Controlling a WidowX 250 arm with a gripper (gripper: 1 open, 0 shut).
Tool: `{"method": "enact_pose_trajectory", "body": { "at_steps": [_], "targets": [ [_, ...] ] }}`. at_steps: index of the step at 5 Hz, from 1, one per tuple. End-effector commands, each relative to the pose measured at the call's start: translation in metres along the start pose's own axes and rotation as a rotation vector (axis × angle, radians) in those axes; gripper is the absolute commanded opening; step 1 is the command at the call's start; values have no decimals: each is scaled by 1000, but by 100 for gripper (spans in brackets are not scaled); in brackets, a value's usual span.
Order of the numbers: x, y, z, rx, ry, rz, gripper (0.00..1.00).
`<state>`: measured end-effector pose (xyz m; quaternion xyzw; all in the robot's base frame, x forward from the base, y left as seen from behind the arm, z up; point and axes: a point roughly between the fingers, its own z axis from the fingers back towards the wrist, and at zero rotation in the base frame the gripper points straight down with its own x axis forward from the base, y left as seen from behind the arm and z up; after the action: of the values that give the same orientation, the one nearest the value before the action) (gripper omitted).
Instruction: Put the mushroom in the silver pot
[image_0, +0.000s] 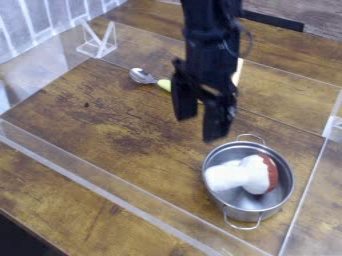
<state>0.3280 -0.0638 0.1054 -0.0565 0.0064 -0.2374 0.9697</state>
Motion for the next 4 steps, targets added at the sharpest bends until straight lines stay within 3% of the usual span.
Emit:
{"method": "enact_pose_trajectory", "body": {
  "at_steps": [1, 3, 4],
  "targets": [
    [-7, 8, 33, 28, -61, -22, 100],
    [-2, 24, 26, 36, -80, 22, 100],
    [-2, 7, 24, 26, -72, -28, 100]
  ]
}}
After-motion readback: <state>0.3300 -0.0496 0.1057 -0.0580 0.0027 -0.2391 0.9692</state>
